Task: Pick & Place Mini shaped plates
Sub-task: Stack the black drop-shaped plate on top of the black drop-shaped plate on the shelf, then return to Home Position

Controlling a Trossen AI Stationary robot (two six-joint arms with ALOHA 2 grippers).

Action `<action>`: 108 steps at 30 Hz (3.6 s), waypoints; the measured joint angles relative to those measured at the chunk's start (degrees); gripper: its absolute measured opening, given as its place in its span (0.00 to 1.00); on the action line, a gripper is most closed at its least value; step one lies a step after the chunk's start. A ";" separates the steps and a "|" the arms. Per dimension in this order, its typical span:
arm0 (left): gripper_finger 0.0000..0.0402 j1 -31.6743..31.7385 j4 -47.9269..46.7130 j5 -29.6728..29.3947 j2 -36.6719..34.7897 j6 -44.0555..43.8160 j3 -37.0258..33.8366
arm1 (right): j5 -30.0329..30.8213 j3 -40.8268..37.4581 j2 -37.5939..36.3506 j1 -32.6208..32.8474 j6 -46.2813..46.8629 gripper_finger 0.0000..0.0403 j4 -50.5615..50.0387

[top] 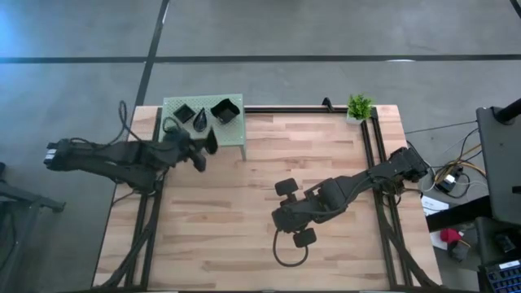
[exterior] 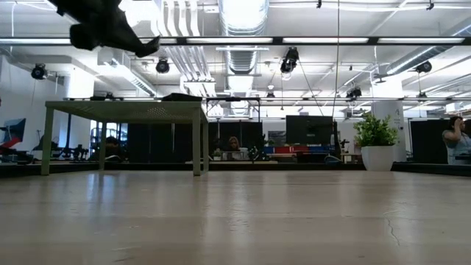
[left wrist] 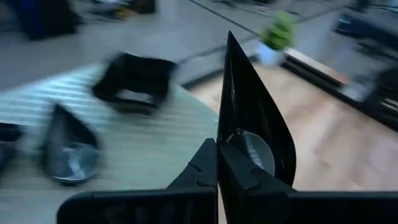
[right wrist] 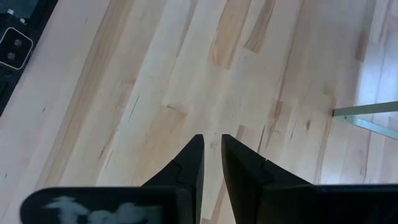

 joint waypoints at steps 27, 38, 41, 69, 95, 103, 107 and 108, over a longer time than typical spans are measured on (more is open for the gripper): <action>0.00 40.05 -9.60 22.68 6.07 16.02 4.60 | 0.00 0.00 -0.76 -0.02 0.24 0.13 0.41; 0.00 42.67 -9.49 24.41 10.42 18.71 5.96 | 0.00 0.00 -1.05 -0.04 0.48 0.13 0.50; 0.01 42.68 -9.26 22.31 10.51 18.86 6.18 | 0.00 0.00 -1.05 -0.04 0.48 0.13 0.52; 0.03 37.63 -8.68 24.07 5.68 31.30 11.69 | 6.00 0.00 -3.98 -0.92 -1.69 0.10 1.36; 0.00 1.02 -0.71 27.24 -11.42 43.92 4.80 | 1.49 -33.69 -37.05 -2.78 -3.05 0.02 35.80; 0.00 -1.67 5.98 33.84 -17.18 44.51 0.04 | 1.36 -47.38 -50.08 -2.78 -2.09 0.02 44.61; 0.00 -1.67 6.82 33.84 -20.99 45.07 -2.88 | 1.38 -53.02 -56.42 -2.78 -1.93 0.02 47.48; 0.00 -1.67 6.92 33.87 -22.18 45.36 -3.39 | 1.38 -54.18 -57.93 -2.78 -1.54 0.02 48.02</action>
